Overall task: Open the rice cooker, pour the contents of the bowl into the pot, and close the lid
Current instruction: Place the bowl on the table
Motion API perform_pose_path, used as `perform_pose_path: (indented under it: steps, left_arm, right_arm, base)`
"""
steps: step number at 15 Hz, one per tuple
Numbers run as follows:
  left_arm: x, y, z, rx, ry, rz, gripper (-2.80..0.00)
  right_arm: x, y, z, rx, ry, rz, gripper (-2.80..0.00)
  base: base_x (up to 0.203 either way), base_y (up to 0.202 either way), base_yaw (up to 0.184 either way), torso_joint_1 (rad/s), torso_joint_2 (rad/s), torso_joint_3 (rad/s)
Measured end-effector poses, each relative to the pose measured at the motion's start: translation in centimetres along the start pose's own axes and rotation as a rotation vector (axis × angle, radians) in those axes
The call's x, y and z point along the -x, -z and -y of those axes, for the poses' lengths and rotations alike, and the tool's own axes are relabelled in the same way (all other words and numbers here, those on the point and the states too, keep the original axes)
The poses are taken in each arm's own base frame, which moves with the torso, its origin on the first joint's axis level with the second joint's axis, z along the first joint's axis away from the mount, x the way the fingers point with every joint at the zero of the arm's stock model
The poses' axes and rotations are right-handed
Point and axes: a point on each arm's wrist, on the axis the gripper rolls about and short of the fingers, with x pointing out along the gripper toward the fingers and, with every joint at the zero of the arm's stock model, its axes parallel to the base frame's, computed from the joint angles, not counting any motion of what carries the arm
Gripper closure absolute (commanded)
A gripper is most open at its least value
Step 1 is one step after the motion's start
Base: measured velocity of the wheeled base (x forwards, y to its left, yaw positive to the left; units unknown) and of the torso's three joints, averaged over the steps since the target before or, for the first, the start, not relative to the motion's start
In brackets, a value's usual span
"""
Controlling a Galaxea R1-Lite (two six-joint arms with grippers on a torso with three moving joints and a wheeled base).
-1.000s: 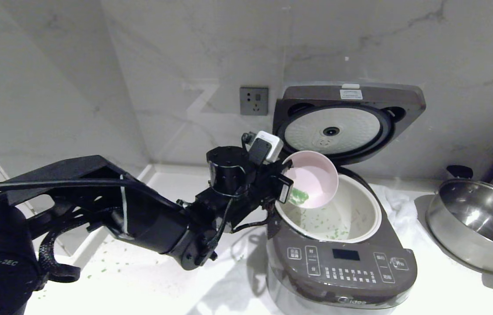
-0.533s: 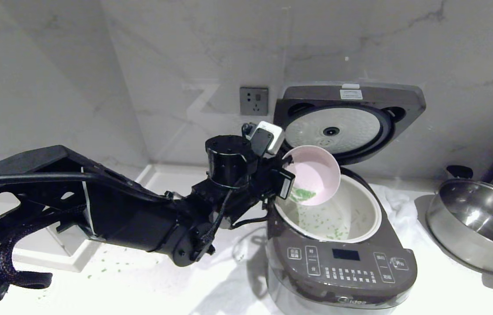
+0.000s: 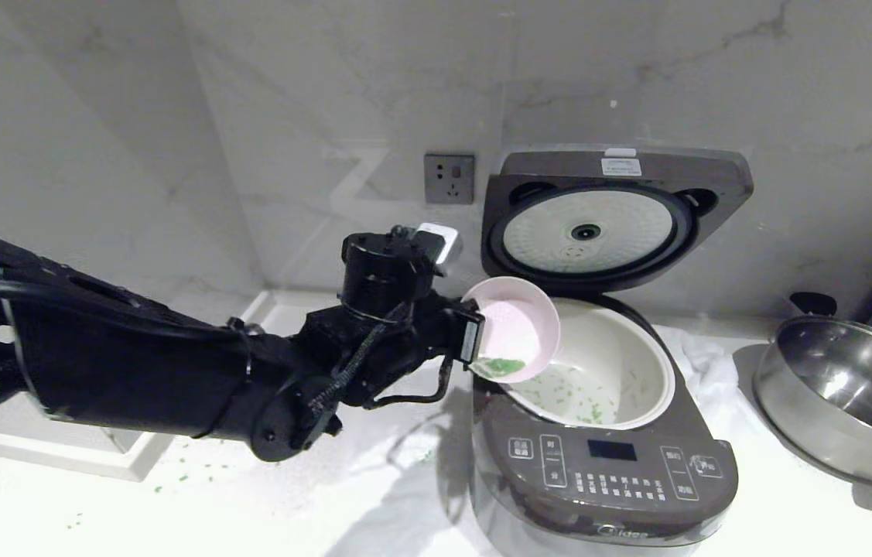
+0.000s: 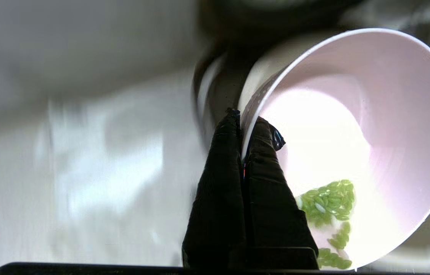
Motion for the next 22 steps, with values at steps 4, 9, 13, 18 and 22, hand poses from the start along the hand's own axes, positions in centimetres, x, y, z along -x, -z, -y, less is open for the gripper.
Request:
perform_pose_path:
  steps: [4,9,13,18,22]
  left_arm:
    - [3.3,-2.9,-3.2,0.123,-0.017,-0.212,0.0]
    - [7.2,-5.4,-6.5,0.27,-0.024,-0.417,0.0]
    - [7.9,-3.9,-9.1,0.319,-0.099,-0.517,0.0]
    - [7.2,-1.3,-11.6,0.369,-0.182,-0.645,0.0]
    - [5.1,2.8,-12.3,0.44,-0.205,-0.804,0.0]
  right_arm:
    - [0.0,0.0,0.0,0.0,0.0,0.0,0.0]
    - [0.0,0.0,0.0,0.0,0.0,0.0,0.0]
    - [0.0,0.0,0.0,0.0,0.0,0.0,0.0]
    - [0.0,0.0,0.0,0.0,0.0,0.0,0.0]
    - [0.0,0.0,0.0,0.0,0.0,0.0,0.0]
  base:
    - [0.0,0.0,0.0,0.0,0.0,0.0]
    - [0.0,0.0,0.0,0.0,0.0,0.0]
    - [0.0,0.0,0.0,0.0,0.0,0.0]
    - [0.0,0.0,0.0,0.0,0.0,0.0]
    - [0.0,0.0,0.0,0.0,0.0,0.0]
